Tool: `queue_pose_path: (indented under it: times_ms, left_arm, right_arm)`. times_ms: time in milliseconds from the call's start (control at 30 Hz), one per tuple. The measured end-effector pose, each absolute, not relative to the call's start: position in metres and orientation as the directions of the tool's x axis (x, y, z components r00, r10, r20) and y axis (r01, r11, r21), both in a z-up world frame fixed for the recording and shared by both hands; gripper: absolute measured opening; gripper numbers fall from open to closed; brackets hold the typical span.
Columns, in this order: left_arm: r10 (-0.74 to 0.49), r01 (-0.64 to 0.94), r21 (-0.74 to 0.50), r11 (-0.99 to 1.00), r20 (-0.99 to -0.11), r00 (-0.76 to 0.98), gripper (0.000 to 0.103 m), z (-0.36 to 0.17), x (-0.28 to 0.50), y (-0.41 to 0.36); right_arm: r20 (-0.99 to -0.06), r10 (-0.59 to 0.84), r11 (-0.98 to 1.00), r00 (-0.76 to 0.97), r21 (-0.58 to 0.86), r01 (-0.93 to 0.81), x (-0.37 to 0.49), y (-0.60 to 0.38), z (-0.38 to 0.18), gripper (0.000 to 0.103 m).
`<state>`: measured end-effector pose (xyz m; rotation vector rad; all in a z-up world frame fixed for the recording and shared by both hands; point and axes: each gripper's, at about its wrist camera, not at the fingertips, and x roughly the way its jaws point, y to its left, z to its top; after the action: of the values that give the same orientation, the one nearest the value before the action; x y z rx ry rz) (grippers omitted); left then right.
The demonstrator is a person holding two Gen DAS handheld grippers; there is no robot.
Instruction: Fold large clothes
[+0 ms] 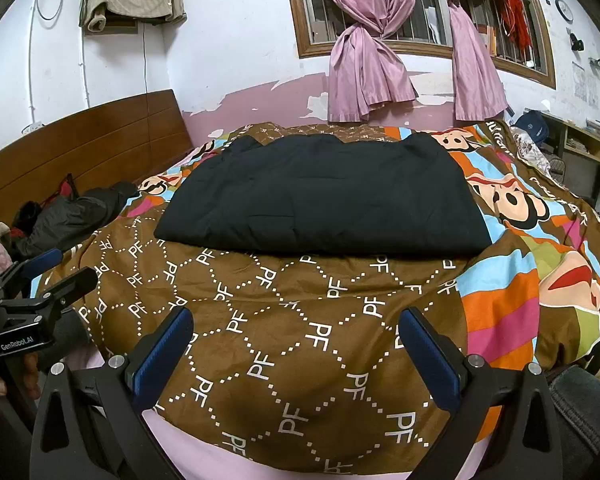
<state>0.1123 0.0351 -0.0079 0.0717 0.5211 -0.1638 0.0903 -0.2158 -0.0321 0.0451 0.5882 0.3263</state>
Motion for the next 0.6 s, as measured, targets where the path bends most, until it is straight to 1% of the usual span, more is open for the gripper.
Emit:
queue_pose_path:
  times_ms: [600]
  left_arm:
    - [-0.144,0.177,0.018,0.984,-0.503,0.852,0.101,-0.0081,0.1127,0.0377]
  right_arm:
    - [-0.537,0.32,0.946,0.78,0.139,-0.293,0.0899,-0.2138,-0.0331,0.103]
